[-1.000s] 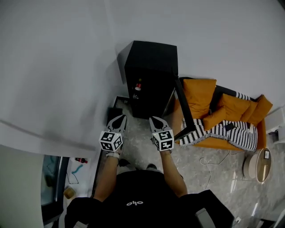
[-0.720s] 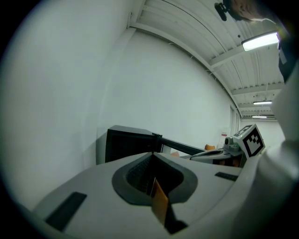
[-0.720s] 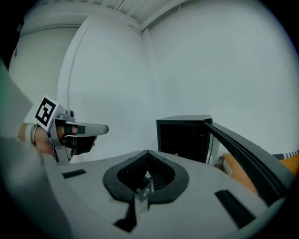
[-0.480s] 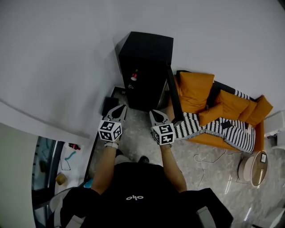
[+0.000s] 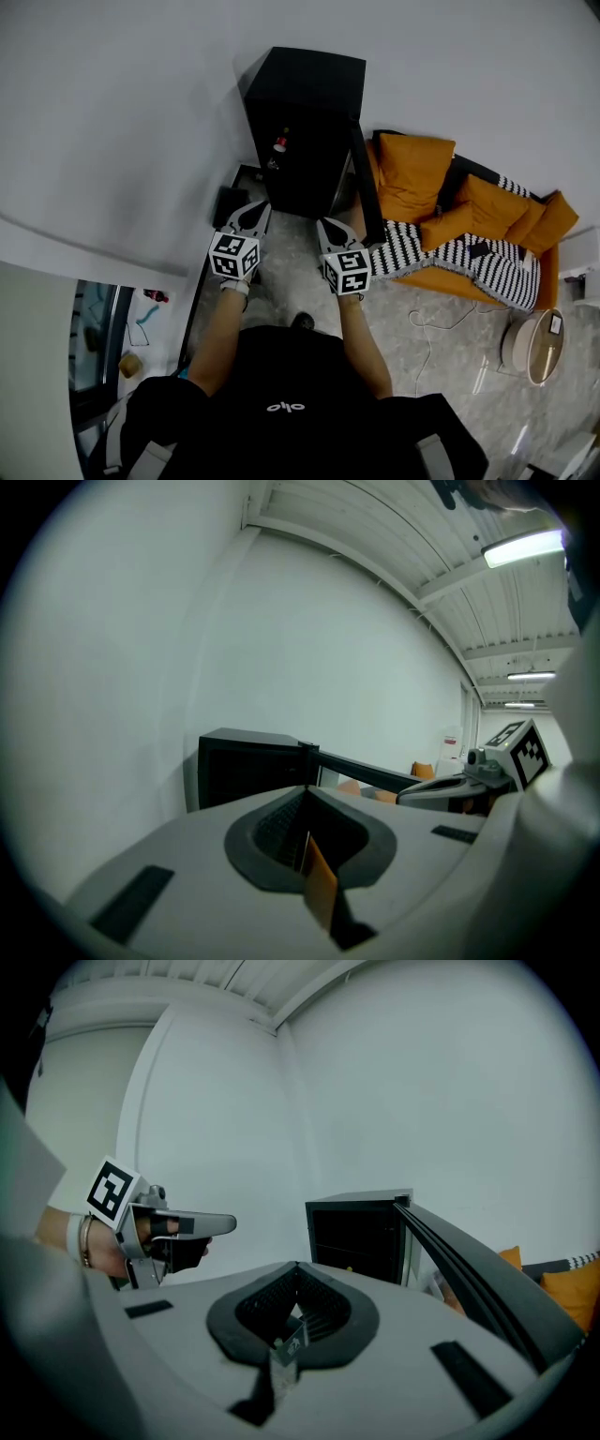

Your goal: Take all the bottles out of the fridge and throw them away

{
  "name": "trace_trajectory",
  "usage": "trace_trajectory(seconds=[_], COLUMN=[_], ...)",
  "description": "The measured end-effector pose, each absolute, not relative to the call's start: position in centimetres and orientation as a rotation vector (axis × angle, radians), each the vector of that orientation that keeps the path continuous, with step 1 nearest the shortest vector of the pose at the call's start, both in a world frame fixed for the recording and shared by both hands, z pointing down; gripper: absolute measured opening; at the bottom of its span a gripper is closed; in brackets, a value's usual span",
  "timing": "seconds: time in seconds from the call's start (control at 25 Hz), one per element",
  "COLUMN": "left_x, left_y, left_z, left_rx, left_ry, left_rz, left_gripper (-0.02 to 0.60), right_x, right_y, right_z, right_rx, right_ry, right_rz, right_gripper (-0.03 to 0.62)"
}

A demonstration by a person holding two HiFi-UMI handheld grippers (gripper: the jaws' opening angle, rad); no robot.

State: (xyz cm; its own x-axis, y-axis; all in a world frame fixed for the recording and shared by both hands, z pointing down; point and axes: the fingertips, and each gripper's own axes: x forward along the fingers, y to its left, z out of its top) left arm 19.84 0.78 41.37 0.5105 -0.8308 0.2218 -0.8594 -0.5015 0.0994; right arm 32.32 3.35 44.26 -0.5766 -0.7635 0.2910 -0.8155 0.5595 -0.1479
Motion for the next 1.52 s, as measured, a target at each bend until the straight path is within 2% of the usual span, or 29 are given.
trace_trajectory(seconds=[0.4, 0.88, 1.4, 1.52], left_x=[15.2, 9.5, 7.2, 7.3], left_y=[-6.8, -18.8, -25.9, -27.9], left_z=[45.4, 53.0, 58.5, 61.3], left_rx=[2.483, 2.455, 2.512, 2.499], left_ry=[-1.421, -1.220, -1.055, -1.059], left_rz=[0.194, 0.276, 0.370, 0.414], left_gripper=[0.006, 0.011, 0.108, 0.148], right_x=[28.9, 20.7, 16.3, 15.7], right_y=[-2.1, -14.1, -24.8, -26.6], right_z=[45.9, 49.3, 59.0, 61.1], right_rx=[1.359, 1.398, 1.405, 1.386], right_ry=[-2.524, -2.419, -2.315, -2.306], right_rz=[0.406, 0.469, 0.565, 0.580], right_gripper=[0.009, 0.009, 0.009, 0.009])
